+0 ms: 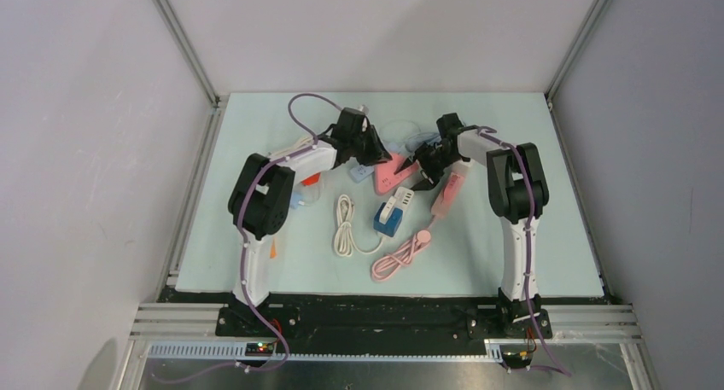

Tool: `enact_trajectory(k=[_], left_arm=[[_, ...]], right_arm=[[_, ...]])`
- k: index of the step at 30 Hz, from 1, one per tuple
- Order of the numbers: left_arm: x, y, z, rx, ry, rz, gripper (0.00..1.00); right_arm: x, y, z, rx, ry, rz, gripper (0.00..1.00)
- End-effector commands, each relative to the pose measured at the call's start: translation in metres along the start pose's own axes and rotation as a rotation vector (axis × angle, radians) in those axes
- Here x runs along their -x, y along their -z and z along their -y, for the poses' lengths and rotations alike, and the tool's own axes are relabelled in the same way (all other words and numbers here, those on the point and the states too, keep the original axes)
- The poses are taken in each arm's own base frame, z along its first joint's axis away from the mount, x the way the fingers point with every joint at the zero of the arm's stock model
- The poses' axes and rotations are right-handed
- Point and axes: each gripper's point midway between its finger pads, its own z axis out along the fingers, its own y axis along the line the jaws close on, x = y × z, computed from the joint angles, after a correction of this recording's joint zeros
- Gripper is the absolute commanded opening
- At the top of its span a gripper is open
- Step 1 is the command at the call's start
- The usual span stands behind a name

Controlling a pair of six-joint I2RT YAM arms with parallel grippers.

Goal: Insert the plug
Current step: Insert the plug into the socket, then press the plug into the socket.

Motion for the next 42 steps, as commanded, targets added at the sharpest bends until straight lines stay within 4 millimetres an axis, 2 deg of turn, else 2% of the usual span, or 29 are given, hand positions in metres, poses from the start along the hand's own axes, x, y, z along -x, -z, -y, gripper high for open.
enact_trajectory(k=[1,6,9,12,13,14,15,16,20,23,24,25,26,28,35,42], left_arm=[[0.014,0.0,-0.002,0.036,-0.026,0.024,0.26],[0.036,0.017,0.019,-0.005,-0.045,0.058,0.28],[0.052,0.033,0.033,-0.041,-0.053,0.085,0.3],[0.068,0.048,0.033,-0.051,-0.072,0.119,0.33],[0.074,0.053,0.032,-0.044,-0.087,0.135,0.34],[0.08,0.056,0.027,-0.033,-0.085,0.148,0.35],[0.082,0.058,0.023,-0.023,-0.094,0.151,0.36],[0.084,0.057,0.013,-0.004,-0.09,0.148,0.36],[0.08,0.052,-0.019,0.066,-0.09,0.121,0.36],[0.079,0.048,-0.03,0.093,-0.116,0.115,0.39],[0.081,0.045,-0.032,0.098,-0.121,0.112,0.4],[0.082,0.044,-0.033,0.1,-0.133,0.114,0.4],[0.084,0.04,-0.034,0.107,-0.136,0.111,0.41],[0.086,0.036,-0.038,0.125,-0.142,0.112,0.41],[0.077,0.014,-0.041,0.115,-0.123,0.073,0.44],[0.067,-0.006,-0.048,0.128,-0.074,0.047,0.44]], right_arm=[[0.029,-0.011,0.035,-0.161,-0.005,0.131,0.72],[0.027,0.016,0.005,-0.104,0.064,0.179,0.78],[0.023,0.03,-0.005,-0.091,0.098,0.199,0.78],[0.016,0.046,-0.019,-0.054,0.161,0.226,0.77],[0.013,0.046,-0.019,-0.045,0.173,0.222,0.74],[0.01,0.052,-0.028,-0.01,0.207,0.233,0.72],[0.005,0.05,-0.026,-0.007,0.219,0.229,0.68],[0.003,0.056,-0.035,0.025,0.269,0.249,0.64],[-0.012,0.06,-0.059,0.051,0.474,0.28,0.59],[-0.022,0.056,-0.086,0.052,0.63,0.303,0.55],[-0.024,0.052,-0.087,0.029,0.671,0.302,0.52],[-0.021,0.051,-0.097,0.029,0.696,0.316,0.51],[-0.022,0.047,-0.096,-0.005,0.724,0.321,0.48],[-0.015,0.046,-0.108,-0.033,0.768,0.366,0.47],[0.007,0.03,-0.101,-0.13,0.803,0.423,0.42],[0.013,0.018,-0.097,-0.147,0.858,0.456,0.29]])
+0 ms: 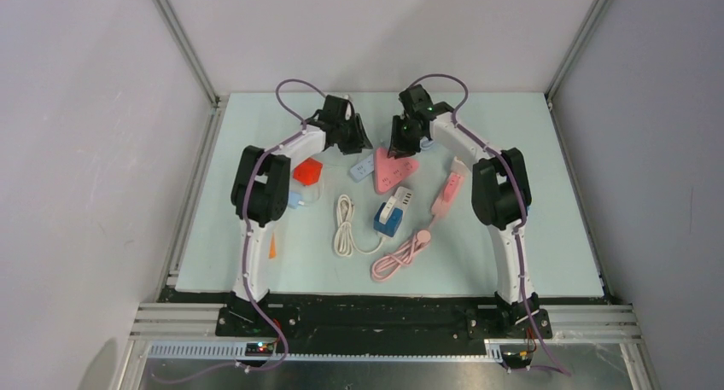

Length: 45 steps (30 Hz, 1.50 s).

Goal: Insert the plug
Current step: Press the plug into the socket.

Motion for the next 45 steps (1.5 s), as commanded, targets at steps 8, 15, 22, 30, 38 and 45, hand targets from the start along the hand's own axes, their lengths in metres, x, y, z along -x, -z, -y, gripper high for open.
enact_trajectory(k=[8,15,22,30,38,45], left_arm=[[-0.008,-0.014,0.004,-0.014,0.031,-0.037,0.4],[-0.026,-0.016,-0.003,-0.015,0.033,-0.096,0.36],[-0.038,-0.016,-0.001,-0.041,0.033,-0.14,0.34],[-0.056,-0.015,0.002,-0.073,0.033,-0.206,0.32],[-0.068,-0.014,0.007,-0.095,0.021,-0.241,0.31],[-0.084,-0.012,0.011,-0.121,0.019,-0.287,0.29]], right_arm=[[0.009,-0.019,0.005,-0.042,0.101,0.047,0.27],[-0.015,-0.032,0.012,-0.129,0.174,-0.011,0.28],[-0.037,-0.049,0.021,-0.211,0.226,-0.081,0.3],[-0.043,-0.061,0.038,-0.351,0.224,-0.109,0.48],[-0.041,-0.069,0.037,-0.361,0.229,-0.09,0.41],[-0.014,-0.055,0.014,-0.289,0.219,0.033,0.37]])
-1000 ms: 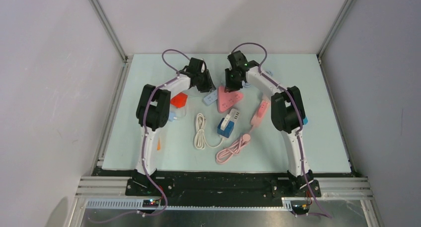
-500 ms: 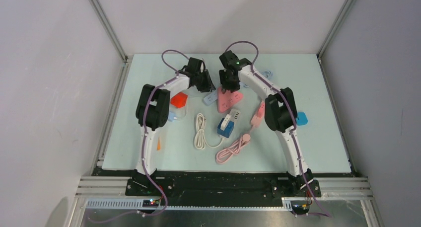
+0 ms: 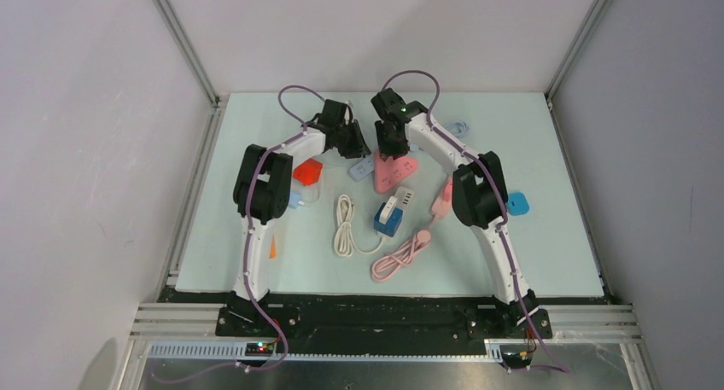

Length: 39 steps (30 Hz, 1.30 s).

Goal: Insert the plug
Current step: Press the plug into the socket.

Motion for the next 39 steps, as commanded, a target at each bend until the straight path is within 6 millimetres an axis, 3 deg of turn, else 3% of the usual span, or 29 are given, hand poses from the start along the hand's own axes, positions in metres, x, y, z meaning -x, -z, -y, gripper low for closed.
enact_trajectory(k=[1,10,16,26,39], left_arm=[[-0.063,-0.002,0.017,-0.083,-0.01,-0.206,0.28],[-0.069,0.0,0.011,-0.051,0.0,-0.206,0.24],[-0.068,0.0,0.011,-0.05,-0.001,-0.203,0.24],[-0.066,-0.002,0.008,-0.035,0.0,-0.193,0.24],[-0.059,0.001,0.01,-0.039,-0.011,-0.176,0.25]], right_arm=[[0.0,-0.031,-0.001,-0.011,-0.028,0.052,0.37],[0.036,0.013,-0.008,0.079,-0.065,0.175,0.36],[0.039,0.016,-0.009,0.092,-0.068,0.188,0.35],[0.003,0.0,-0.006,0.08,-0.045,0.074,0.33],[-0.091,-0.036,0.004,-0.008,0.06,-0.22,0.32]])
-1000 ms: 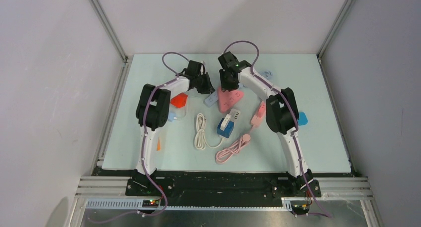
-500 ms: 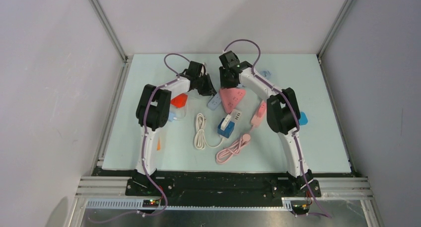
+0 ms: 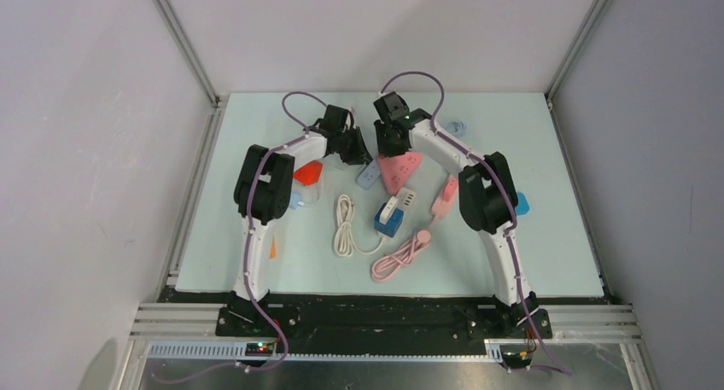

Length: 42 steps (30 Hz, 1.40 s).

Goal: Insert the plug
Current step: Press the plug into the socket.

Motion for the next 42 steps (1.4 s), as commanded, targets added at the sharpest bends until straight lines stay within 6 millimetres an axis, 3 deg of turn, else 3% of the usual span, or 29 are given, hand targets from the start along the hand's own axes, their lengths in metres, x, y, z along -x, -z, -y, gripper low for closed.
enact_trajectory(k=[1,10,23,25,29,33,36,38,42], left_arm=[[-0.036,0.005,0.012,-0.01,-0.011,-0.117,0.25],[-0.023,0.018,0.019,-0.003,-0.025,-0.068,0.25],[0.033,0.078,0.076,-0.09,-0.095,0.11,0.27],[0.036,0.087,0.083,-0.105,-0.103,0.123,0.26],[0.039,0.102,0.092,-0.119,-0.121,0.138,0.24],[0.039,0.113,0.088,-0.09,-0.135,0.149,0.25],[0.038,0.122,0.073,-0.019,-0.129,0.154,0.25],[0.038,0.128,0.056,0.059,-0.125,0.158,0.32],[0.034,0.141,0.026,0.206,-0.142,0.17,0.54]], right_arm=[[-0.106,-0.03,0.019,-0.084,0.059,-0.348,0.32],[-0.144,-0.036,0.028,-0.109,0.041,-0.507,0.31],[-0.144,-0.034,0.032,-0.13,0.032,-0.54,0.24],[-0.134,-0.033,0.028,-0.118,0.019,-0.513,0.23],[-0.084,-0.022,0.013,-0.043,-0.041,-0.385,0.22],[-0.027,-0.002,0.005,0.035,-0.1,-0.254,0.23],[0.005,0.014,0.003,0.093,-0.149,-0.185,0.25],[0.025,0.032,0.0,0.133,-0.173,-0.131,0.29],[0.045,0.059,-0.001,0.177,-0.195,-0.067,0.42]])
